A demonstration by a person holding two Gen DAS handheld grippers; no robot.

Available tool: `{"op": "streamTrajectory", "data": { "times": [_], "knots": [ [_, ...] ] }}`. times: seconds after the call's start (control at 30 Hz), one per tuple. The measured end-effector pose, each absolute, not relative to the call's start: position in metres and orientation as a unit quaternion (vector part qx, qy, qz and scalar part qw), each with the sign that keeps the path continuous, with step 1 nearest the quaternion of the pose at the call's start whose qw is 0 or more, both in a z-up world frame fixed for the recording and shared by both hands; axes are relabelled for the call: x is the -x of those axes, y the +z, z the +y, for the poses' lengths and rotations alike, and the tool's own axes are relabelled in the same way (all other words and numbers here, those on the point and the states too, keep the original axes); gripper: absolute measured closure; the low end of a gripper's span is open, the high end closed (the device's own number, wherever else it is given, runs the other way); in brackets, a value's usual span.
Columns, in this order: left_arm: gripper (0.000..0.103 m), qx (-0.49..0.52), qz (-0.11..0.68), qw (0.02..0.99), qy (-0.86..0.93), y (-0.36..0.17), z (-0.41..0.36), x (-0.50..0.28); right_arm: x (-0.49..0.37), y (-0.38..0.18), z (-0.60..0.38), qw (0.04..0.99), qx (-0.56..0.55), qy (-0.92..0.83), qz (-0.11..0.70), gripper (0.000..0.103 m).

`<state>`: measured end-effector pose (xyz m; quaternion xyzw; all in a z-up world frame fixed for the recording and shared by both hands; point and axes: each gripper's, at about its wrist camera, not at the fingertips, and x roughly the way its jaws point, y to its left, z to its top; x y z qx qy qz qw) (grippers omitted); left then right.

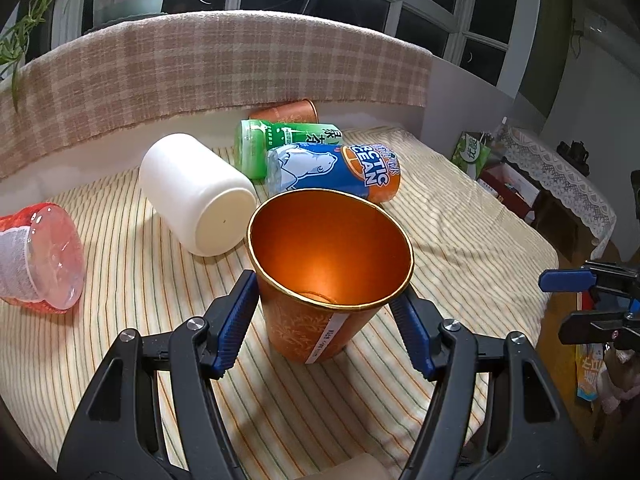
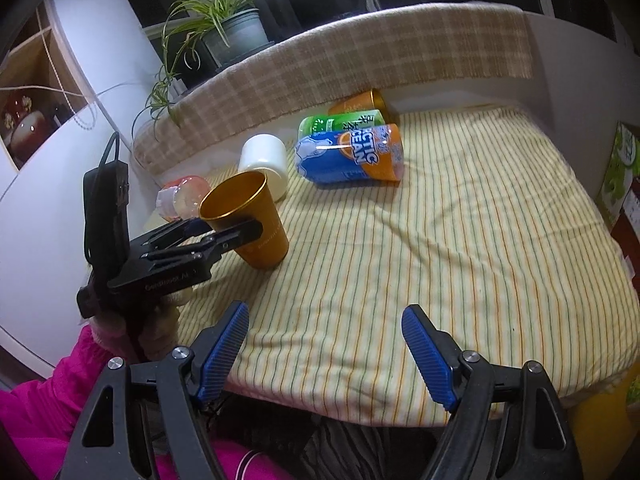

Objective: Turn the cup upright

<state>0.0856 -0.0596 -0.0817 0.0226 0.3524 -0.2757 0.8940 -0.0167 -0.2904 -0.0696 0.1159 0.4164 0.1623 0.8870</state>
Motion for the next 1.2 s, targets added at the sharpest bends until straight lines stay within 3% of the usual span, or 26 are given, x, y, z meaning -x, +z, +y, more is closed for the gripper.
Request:
{"op": "streamTrajectory", "data": {
  "times": [0.43, 0.5, 0.67, 1.17, 1.2],
  "knots": [
    [0.034, -0.016, 0.363, 0.892, -0.269, -0.082, -0.047, -0.081, 0.011, -0.063, -0.272, 0.892, -0.101, 0.165, 0.409, 0.021],
    [0.026, -0.014, 0.366, 0.891, -0.269, -0.082, -0.044, -0.081, 0.012, -0.062, -0.27, 0.892, -0.1, 0.167, 0.408, 0.021],
    [0.021, -0.012, 0.375, 0.888, -0.267, -0.083, -0.039, -0.078, 0.013, -0.061, -0.266, 0.893, -0.099, 0.169, 0.406, 0.021],
    [0.02, -0.017, 0.353, 0.916, -0.189, -0.062, 0.011, -0.03, 0.007, -0.045, -0.25, 0.916, -0.076, 0.149, 0.366, 0.021],
    [0.017, -0.013, 0.35, 0.92, -0.178, -0.059, 0.014, -0.027, 0.007, -0.043, -0.247, 0.919, -0.069, 0.145, 0.36, 0.021]
  ]
}}
